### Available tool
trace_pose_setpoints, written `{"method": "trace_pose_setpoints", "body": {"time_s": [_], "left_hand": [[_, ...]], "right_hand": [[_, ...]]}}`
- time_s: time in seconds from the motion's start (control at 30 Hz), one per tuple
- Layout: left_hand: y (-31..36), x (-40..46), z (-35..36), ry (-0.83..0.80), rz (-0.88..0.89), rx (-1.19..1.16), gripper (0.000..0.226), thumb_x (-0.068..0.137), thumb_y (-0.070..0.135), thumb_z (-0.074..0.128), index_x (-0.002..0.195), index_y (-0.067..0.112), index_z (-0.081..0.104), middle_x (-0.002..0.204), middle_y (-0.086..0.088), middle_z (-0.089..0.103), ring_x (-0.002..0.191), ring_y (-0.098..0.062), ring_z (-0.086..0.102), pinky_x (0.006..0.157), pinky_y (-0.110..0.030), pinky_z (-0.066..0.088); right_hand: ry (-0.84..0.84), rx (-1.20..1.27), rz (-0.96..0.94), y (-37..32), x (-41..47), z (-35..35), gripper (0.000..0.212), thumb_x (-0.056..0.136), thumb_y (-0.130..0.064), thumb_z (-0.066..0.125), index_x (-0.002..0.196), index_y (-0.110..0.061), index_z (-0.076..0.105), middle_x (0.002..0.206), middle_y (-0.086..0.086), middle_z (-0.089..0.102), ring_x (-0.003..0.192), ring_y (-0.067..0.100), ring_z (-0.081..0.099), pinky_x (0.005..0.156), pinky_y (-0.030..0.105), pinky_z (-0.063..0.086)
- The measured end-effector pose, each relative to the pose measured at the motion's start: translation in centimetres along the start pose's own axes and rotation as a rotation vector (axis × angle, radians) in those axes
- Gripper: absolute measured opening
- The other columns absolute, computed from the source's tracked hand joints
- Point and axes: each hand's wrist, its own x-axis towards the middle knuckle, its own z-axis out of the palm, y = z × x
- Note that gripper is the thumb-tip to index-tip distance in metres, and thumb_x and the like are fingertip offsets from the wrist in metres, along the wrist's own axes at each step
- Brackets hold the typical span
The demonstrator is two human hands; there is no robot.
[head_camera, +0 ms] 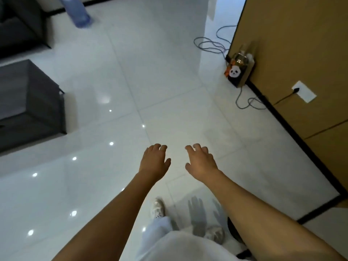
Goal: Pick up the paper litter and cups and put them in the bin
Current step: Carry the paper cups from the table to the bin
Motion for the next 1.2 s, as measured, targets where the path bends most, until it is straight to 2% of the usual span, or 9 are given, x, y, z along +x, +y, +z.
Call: {"method": "trace_pose_setpoints", "body": {"time_s": [0.3, 0.57, 0.8, 1.2], "left_hand": [[-20.8, -2.2, -6.7, 0.066, -0.259, -0.074, 0.050, 0.096, 0.035, 0.048, 0.140, 0.013, 0.039, 0.136, -0.007, 0.047, 0.123, -0.024, 0.044, 0.105, -0.031, 0.034], [-32.6, -1.2, -10.9, 0.103, -0.481, -0.142, 0.049, 0.095, 0.035, 0.048, 0.139, 0.013, 0.040, 0.134, -0.007, 0.048, 0.122, -0.025, 0.045, 0.104, -0.031, 0.034], [-41.7, 7.5, -15.4, 0.096, -0.594, -0.176, 0.046, 0.096, 0.035, 0.047, 0.136, 0.014, 0.042, 0.133, -0.006, 0.049, 0.121, -0.024, 0.045, 0.105, -0.032, 0.034], [-56.8, 25.1, -27.3, 0.098, -0.674, -0.191, 0.046, 0.096, 0.034, 0.046, 0.136, 0.013, 0.043, 0.134, -0.006, 0.048, 0.124, -0.024, 0.044, 0.107, -0.034, 0.033]], "right_hand": [[-0.083, -0.117, -0.244, -21.6, 8.2, 0.7, 0.056, 0.091, -0.019, 0.051, 0.144, -0.019, 0.031, 0.142, 0.009, 0.035, 0.124, 0.031, 0.038, 0.096, 0.038, 0.040], [-0.153, -0.212, -0.426, -33.9, 16.1, -0.2, 0.057, 0.091, -0.023, 0.052, 0.144, -0.019, 0.031, 0.142, 0.009, 0.035, 0.124, 0.031, 0.038, 0.097, 0.039, 0.040], [-0.186, -0.253, -0.509, -42.3, 29.2, -3.2, 0.058, 0.091, -0.023, 0.053, 0.144, -0.019, 0.031, 0.142, 0.009, 0.035, 0.123, 0.032, 0.039, 0.094, 0.038, 0.042], [-0.209, -0.320, -0.592, -58.0, 52.2, -12.3, 0.058, 0.091, -0.024, 0.052, 0.145, -0.020, 0.030, 0.140, 0.009, 0.036, 0.123, 0.032, 0.039, 0.094, 0.039, 0.042]]}}
